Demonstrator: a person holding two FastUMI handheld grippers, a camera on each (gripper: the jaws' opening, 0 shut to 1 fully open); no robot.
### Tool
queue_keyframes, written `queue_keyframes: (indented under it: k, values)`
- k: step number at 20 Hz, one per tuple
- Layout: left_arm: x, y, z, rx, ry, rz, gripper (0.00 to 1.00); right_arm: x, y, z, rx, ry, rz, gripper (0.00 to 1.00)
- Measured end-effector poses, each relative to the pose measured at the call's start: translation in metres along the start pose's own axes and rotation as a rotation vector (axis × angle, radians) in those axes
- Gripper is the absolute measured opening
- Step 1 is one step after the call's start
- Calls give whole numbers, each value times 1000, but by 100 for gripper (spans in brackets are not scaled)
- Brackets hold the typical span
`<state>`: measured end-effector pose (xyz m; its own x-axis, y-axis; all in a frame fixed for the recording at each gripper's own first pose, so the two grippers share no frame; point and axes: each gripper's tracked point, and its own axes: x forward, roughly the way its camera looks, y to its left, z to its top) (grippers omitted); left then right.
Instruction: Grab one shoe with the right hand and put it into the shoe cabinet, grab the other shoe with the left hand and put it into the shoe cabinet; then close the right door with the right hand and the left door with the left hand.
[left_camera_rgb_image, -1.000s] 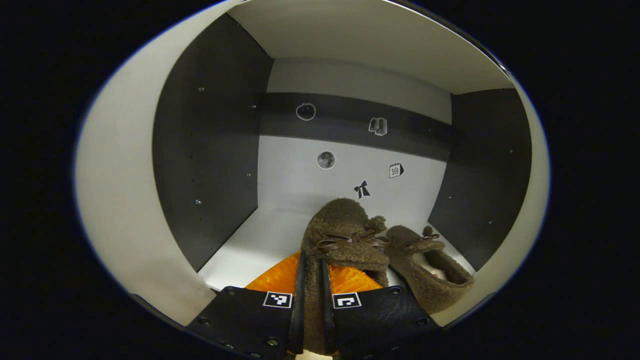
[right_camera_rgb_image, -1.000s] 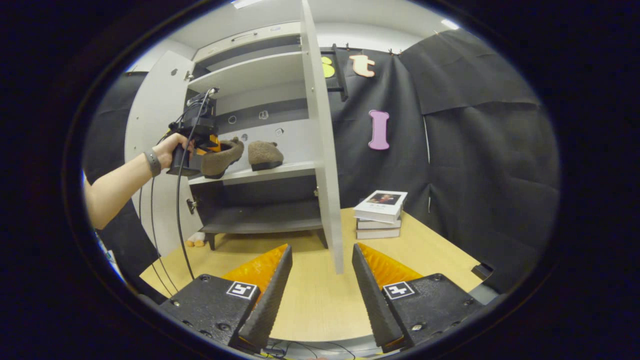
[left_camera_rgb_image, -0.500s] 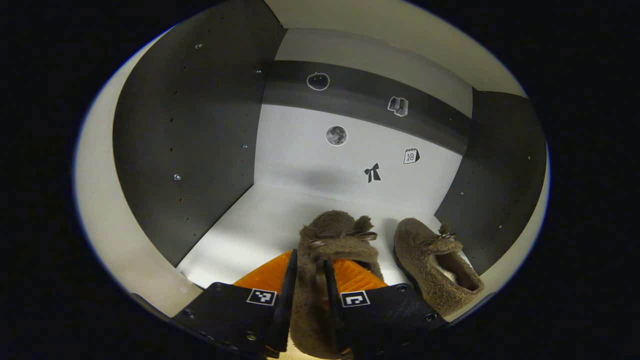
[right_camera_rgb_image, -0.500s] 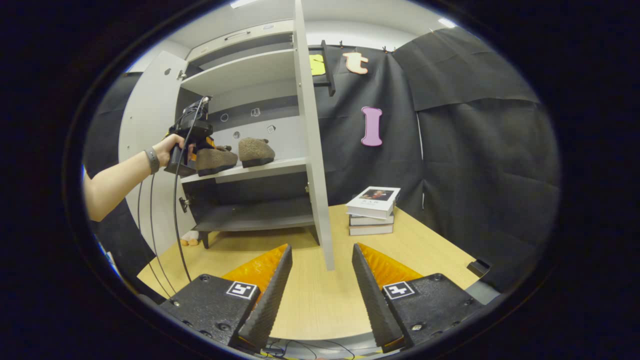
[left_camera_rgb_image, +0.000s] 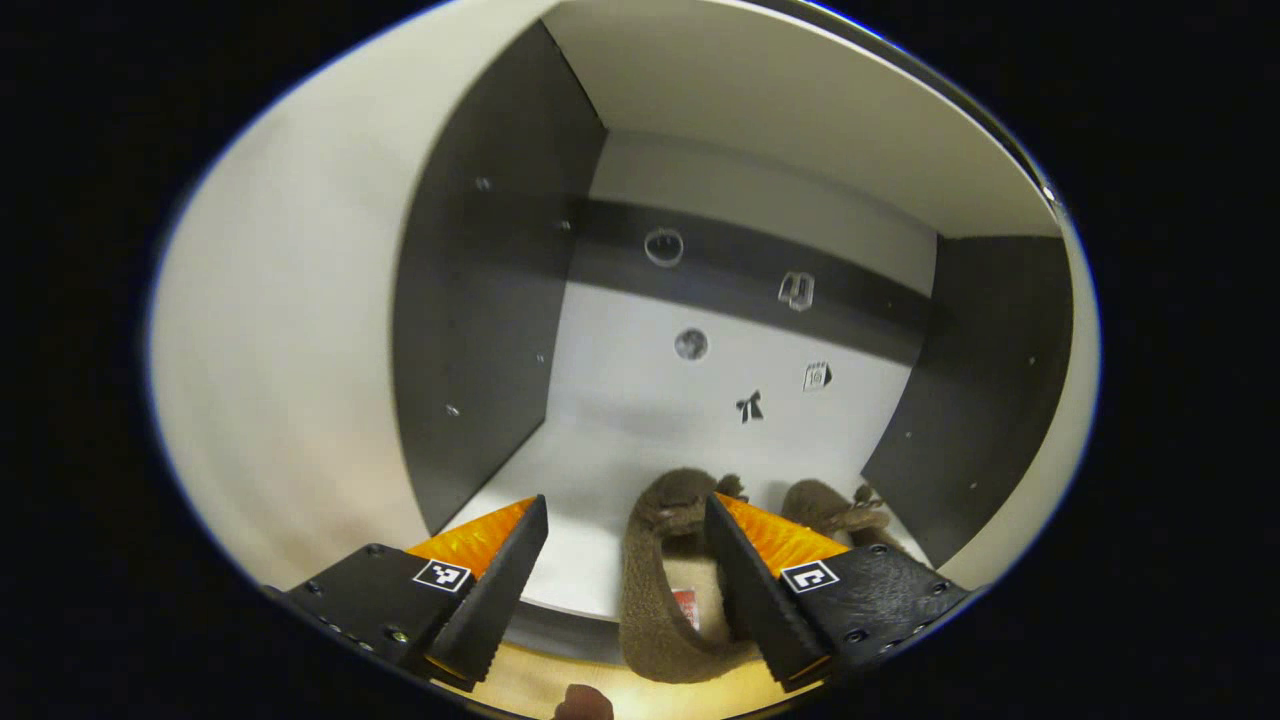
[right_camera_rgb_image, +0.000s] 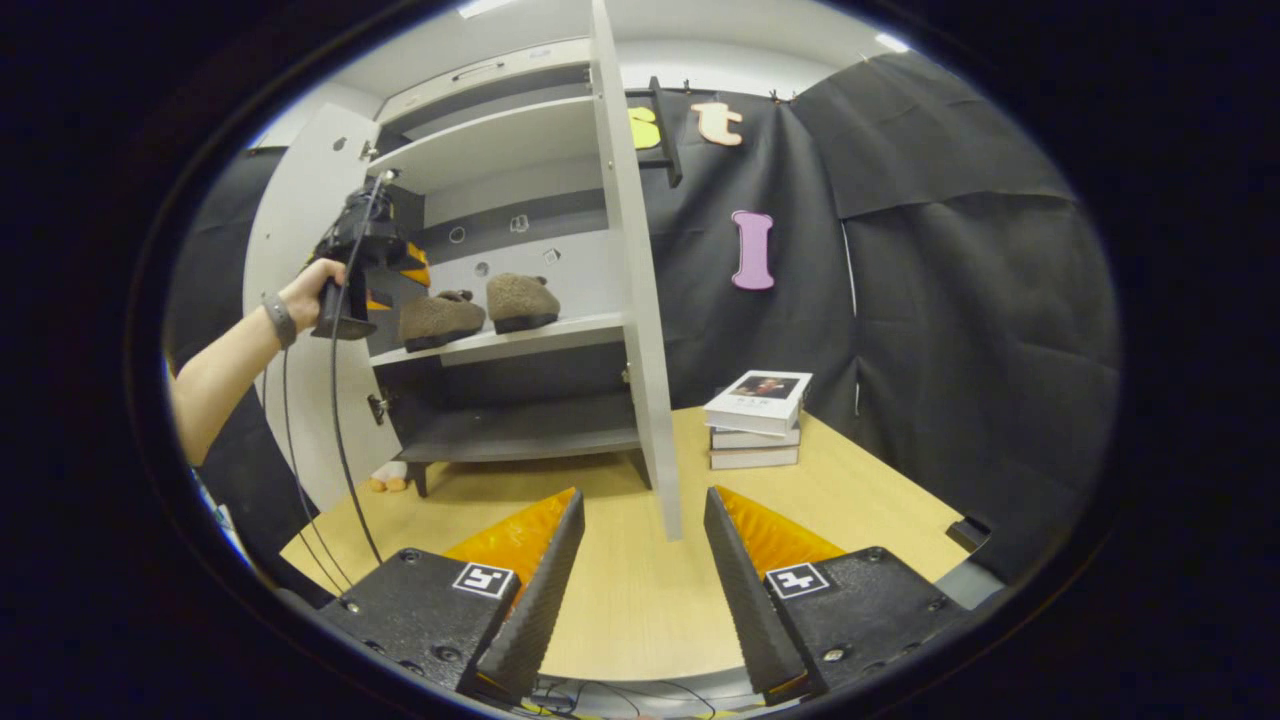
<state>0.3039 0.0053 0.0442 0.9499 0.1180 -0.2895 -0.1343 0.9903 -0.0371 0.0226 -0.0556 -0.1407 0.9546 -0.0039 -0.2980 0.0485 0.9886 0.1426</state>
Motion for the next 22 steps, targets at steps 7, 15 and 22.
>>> queue_keyframes:
  k: [7,15,22]
  values:
    - [-94,-10,-9,122,-185,-127,95,1,5,4,-41,-21,14,77]
    - [-200,-14,-109,180,-159,-249,95,-10,20,15,-44,-83,43,78]
    - [-258,-5,-184,191,-105,-183,95,-28,30,18,-49,-130,75,78]
